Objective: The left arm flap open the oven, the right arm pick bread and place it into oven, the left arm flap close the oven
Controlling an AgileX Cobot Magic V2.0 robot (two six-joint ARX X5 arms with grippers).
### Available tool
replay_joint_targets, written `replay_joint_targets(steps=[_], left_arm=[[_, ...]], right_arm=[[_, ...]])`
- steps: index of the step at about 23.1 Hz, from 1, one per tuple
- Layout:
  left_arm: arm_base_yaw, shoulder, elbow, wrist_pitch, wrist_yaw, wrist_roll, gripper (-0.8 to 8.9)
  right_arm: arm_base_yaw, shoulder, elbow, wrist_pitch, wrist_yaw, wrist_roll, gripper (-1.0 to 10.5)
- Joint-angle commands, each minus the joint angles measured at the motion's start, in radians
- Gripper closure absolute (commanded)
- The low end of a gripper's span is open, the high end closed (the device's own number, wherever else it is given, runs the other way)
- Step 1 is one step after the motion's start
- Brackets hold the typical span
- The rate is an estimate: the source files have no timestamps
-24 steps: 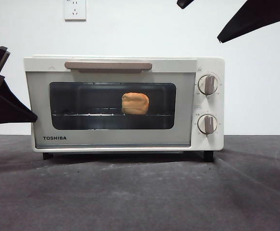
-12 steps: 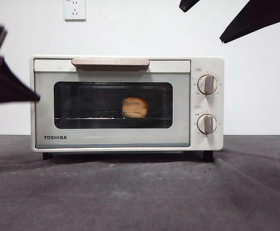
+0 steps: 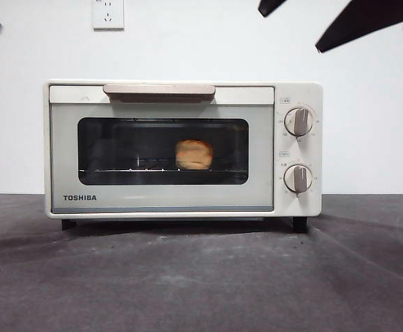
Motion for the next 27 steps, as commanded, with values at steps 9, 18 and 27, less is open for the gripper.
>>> replay_joint_targets(steps=[9,18,27], left_arm=[[-0.005,-0.174,0.062,-0.21,-0.064,0.136,7.97],[-0.005,-0.174,0.062,-0.209,-0.064,0.136,7.94],[-0.005,-0.174,0.062,-0.209,-0.064,0.136,7.94]], right_arm=[[0.011,0.005,0.01,0.09,0.058,-0.023,8.1],[0.011,0.004,0.01,0.09,0.084,-0.024,9.3],[0.011,0.004,0.01,0.09,0.083,-0.024,9.3]])
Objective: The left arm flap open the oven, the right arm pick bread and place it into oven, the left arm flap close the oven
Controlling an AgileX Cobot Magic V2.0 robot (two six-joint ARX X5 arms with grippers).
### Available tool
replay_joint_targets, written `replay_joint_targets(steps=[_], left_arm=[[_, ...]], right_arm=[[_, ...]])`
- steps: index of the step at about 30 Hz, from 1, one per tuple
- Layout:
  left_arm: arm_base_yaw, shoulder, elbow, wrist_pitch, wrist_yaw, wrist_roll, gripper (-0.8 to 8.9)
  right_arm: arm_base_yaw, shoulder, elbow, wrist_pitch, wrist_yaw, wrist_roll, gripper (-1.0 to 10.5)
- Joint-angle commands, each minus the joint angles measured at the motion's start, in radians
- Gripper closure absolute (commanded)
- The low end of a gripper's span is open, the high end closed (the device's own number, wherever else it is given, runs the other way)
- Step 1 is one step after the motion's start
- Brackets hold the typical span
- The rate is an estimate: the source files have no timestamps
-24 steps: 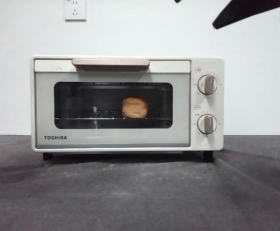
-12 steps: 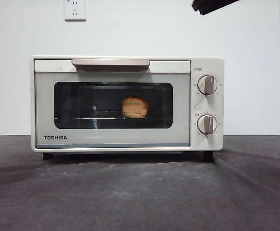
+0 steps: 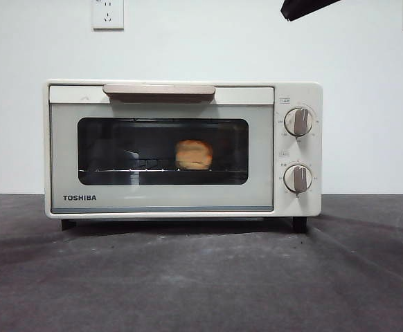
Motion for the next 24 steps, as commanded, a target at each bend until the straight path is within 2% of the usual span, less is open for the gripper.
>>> replay_joint_targets(steps=[1,10,12,14,19,24], left_arm=[[-0.002,0.0,0.013,0.008,-0.005,0.008,7.94],[-0.002,-0.003,0.013,0.005,-0.005,0.011,7.94],[0.0,-0.021,0.013,0.022,-0.021,0.096,7.94],[0.003,-0.04,0.005,0.061,-0.039,0.12,7.94],[0.026,-0.13,-0.087,0.283,-0.235,0.137,7.94],[0.046,-0.246,-0.241,0.404,-0.425,0.136,7.94]], right_arm=[[0.011,0.004,0.01,0.01,0.004,-0.002,9.3],[0.011,0.004,0.01,0.01,0.004,-0.002,9.3],[0.011,0.004,0.01,0.01,0.004,-0.002,9.3],[0.011,0.004,0.01,0.01,0.004,-0.003,9.3],[0.011,0.004,0.01,0.01,0.004,-0.002,9.3],[0.011,0.004,0.01,0.01,0.004,-0.002,9.3]])
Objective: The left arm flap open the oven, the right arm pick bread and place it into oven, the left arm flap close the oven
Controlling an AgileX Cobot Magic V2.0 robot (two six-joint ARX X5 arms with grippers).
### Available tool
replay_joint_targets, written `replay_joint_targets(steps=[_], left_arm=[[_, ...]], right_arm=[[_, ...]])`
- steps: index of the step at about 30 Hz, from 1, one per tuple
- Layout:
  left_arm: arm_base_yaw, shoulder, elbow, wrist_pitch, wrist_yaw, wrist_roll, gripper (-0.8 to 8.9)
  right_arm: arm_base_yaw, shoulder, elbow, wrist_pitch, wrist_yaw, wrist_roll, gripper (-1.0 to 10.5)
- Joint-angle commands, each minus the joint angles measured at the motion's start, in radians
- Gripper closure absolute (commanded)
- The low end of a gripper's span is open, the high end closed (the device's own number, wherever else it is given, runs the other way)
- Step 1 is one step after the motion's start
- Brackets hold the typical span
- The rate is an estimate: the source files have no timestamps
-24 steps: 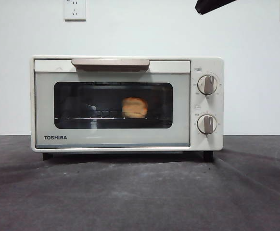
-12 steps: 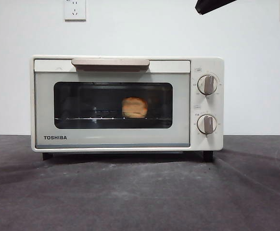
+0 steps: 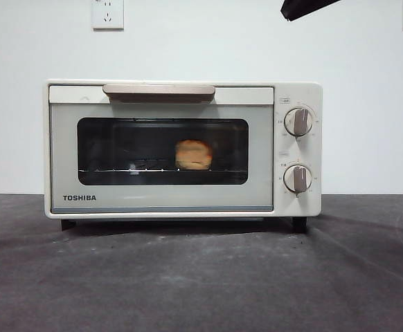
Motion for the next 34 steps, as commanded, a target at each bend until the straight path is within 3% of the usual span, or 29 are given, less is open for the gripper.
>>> replay_joint_targets(steps=[1,13,34], left_arm=[[0.008,-0.059,-0.087,0.05,-0.081,0.017,7.94],[0.018,-0.196,-0.416,0.092,-0.114,0.029,7.94],[0.015,-0.196,-0.509,0.096,-0.114,0.01,7.94]], right_arm=[[0.011,0.004,0.01,0.01,0.004,-0.002,9.3],[0.011,0.004,0.01,0.011,0.004,-0.003,9.3],[0.011,0.004,0.01,0.011,0.004,-0.002,9.3]])
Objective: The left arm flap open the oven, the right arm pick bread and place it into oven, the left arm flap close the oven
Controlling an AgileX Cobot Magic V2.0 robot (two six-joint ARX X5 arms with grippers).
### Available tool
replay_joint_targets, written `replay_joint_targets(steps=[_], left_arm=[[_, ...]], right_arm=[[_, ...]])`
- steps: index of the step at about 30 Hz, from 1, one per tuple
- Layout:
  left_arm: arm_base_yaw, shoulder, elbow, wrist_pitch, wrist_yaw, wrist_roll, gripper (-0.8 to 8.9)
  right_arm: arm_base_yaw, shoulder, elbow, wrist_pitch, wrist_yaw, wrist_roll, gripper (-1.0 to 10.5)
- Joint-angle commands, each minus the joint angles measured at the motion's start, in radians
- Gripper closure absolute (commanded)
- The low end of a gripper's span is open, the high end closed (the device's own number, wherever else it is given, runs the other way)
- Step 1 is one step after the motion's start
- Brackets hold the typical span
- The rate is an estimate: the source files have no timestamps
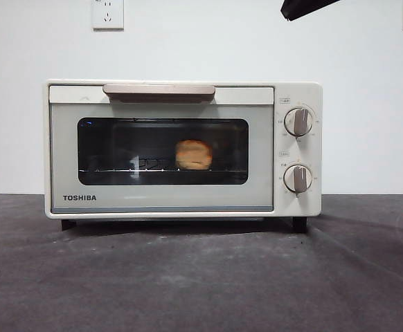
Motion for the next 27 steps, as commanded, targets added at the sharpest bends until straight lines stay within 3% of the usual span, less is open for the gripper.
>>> replay_joint_targets(steps=[1,20,23,27], left_arm=[[-0.001,-0.002,-0.019,-0.005,-0.003,-0.004,7.94],[-0.001,-0.002,-0.019,-0.005,-0.003,-0.004,7.94],[-0.001,-0.002,-0.019,-0.005,-0.003,-0.004,7.94],[-0.001,-0.002,-0.019,-0.005,-0.003,-0.004,7.94]], right_arm=[[0.011,0.004,0.01,0.01,0.004,-0.003,9.3],[0.011,0.003,0.01,0.01,0.004,-0.003,9.3],[-0.012,-0.011,0.01,0.01,0.02,-0.045,9.3],[-0.117,-0.047,0.007,0.01,0.019,-0.061,9.3]])
